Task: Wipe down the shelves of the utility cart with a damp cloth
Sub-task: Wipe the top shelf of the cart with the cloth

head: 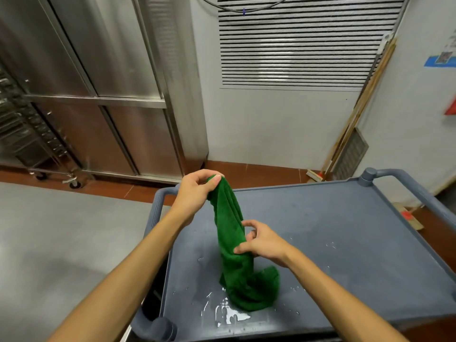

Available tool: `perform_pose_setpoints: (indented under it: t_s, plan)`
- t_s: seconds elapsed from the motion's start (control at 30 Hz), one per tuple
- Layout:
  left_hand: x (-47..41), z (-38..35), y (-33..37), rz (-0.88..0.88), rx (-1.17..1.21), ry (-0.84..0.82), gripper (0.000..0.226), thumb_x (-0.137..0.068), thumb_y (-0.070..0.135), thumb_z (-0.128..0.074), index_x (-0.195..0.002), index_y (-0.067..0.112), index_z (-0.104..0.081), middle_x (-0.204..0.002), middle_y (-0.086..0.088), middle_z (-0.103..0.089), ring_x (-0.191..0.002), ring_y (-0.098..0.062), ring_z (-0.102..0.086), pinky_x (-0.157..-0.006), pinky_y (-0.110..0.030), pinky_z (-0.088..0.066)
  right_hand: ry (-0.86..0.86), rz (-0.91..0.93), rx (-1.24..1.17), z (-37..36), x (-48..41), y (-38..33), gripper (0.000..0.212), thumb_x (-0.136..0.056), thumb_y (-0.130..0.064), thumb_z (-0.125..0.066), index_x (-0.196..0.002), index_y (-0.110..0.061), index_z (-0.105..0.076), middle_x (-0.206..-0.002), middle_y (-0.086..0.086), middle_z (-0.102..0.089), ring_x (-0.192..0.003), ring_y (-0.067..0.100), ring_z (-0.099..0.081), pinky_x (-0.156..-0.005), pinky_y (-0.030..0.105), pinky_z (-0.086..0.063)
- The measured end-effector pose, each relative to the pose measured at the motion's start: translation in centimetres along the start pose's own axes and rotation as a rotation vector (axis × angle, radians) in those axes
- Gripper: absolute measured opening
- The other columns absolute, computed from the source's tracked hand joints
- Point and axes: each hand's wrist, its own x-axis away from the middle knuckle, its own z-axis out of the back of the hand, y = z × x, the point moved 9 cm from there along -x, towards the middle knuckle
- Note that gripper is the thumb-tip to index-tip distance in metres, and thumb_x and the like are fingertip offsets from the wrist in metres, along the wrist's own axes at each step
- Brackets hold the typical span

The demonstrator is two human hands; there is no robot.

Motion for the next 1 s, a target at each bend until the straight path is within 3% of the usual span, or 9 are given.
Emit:
perform_pose_setpoints:
  t_s: [0.17,0.23,0.3,0.33,0.43,0.57,0.73,0.9,1.0]
  plan:
    - [-0.5,1.1,-1.7,-0.060,-0.134,0.048,0.012,-0.090,0.013,-0.071,-0.087,0.022,-0.079,-0.093,0.002,-0.076,-0.088,-0.012,-0.069,-0.076,-0.025,-0.053,0.141,-0.276,0.131,0.7,0.0,2.7,0.023,-0.078,-0.009,-0.064,-0.092,-0.006,-0.046,-0.057,0.006,-0.049,-0.037,0.015,-0.043,-0.043,0.024,-0.034]
    - [-0.5,1.4,-3.2,-0.046,-0.148,0.075,0.015,-0.090,0.012,-0.072,-0.084,0.025,-0.078,-0.090,0.001,-0.076,-0.090,-0.016,-0.070,-0.081,-0.030,-0.055,0.225,-0.316,0.251,1.7,-0.1,2.5,0.037,-0.076,-0.017,-0.067,-0.102,-0.003,-0.045,-0.075,0.013,-0.057,-0.049,0.020,-0.053,-0.043,0.027,-0.042]
    - [-0.3,2.3,-4.8,0.004,-0.112,0.140,0.012,-0.090,0.014,-0.072,-0.087,0.024,-0.078,-0.091,0.002,-0.075,-0.093,-0.019,-0.070,-0.085,-0.033,-0.056,0.295,-0.342,0.341,3.2,0.0,2.8,0.080,-0.071,-0.027,-0.079,-0.129,0.002,-0.034,-0.111,0.023,-0.057,-0.079,0.029,-0.063,-0.054,0.032,-0.053]
    - [-0.3,2.8,-5.5,0.026,-0.103,0.178,0.010,-0.090,0.015,-0.072,-0.088,0.023,-0.078,-0.091,0.003,-0.075,-0.094,-0.019,-0.070,-0.086,-0.033,-0.057,0.294,-0.351,0.346,3.7,0.3,3.0,0.084,-0.068,-0.030,-0.084,-0.128,0.003,-0.036,-0.111,0.023,-0.058,-0.080,0.029,-0.062,-0.055,0.031,-0.051]
    - [-0.4,4.3,-6.3,0.012,-0.205,0.249,0.008,-0.090,0.017,-0.072,-0.091,0.022,-0.078,-0.092,0.002,-0.076,-0.092,-0.017,-0.070,-0.083,-0.028,-0.055,0.107,-0.336,0.206,3.6,1.2,3.5,0.029,-0.078,-0.013,-0.079,-0.081,-0.004,-0.052,-0.055,0.007,-0.052,-0.042,0.014,-0.043,-0.041,0.021,-0.033]
    - [0.1,4.9,-6.4,-0.048,-0.482,0.323,0.011,-0.091,0.025,-0.071,-0.094,0.020,-0.080,-0.080,0.008,-0.072,-0.073,-0.006,-0.065,-0.062,-0.012,-0.043,0.004,-0.168,0.046,3.2,1.9,2.2,0.030,-0.082,-0.020,-0.070,-0.060,-0.017,-0.050,-0.055,0.001,-0.037,-0.048,0.012,-0.032,-0.049,0.024,-0.026]
    - [1.4,5.1,-7.9,-0.038,-0.661,0.404,0.012,-0.090,0.032,-0.071,-0.095,0.026,-0.081,-0.086,-0.003,-0.076,-0.084,-0.026,-0.069,-0.077,-0.038,-0.053,0.044,-0.066,-0.101,2.2,1.9,1.0,0.019,-0.075,-0.029,-0.079,-0.087,-0.017,-0.071,-0.072,-0.007,-0.059,-0.067,0.009,-0.045,-0.068,0.022,-0.040]
    - [2.0,4.6,-11.4,0.115,-0.557,0.303,0.013,-0.090,0.035,-0.070,-0.094,0.026,-0.079,-0.081,0.002,-0.075,-0.085,-0.023,-0.070,-0.080,-0.039,-0.056,0.070,0.071,-0.136,1.3,1.7,-0.6,0.023,-0.064,-0.017,-0.077,-0.087,-0.015,-0.072,-0.082,0.001,-0.068,-0.086,0.014,-0.063,-0.093,0.031,-0.048]
    - [3.2,3.9,-12.6,0.112,-0.595,0.262,0.029,-0.090,0.029,-0.070,-0.117,0.020,-0.072,-0.069,0.004,-0.064,-0.084,-0.028,-0.069,-0.082,-0.041,-0.055,0.207,0.139,-0.146,1.8,1.8,-2.1,0.028,-0.067,-0.020,-0.079,-0.093,-0.013,-0.071,-0.078,0.001,-0.066,-0.083,0.013,-0.062,-0.085,0.027,-0.051]
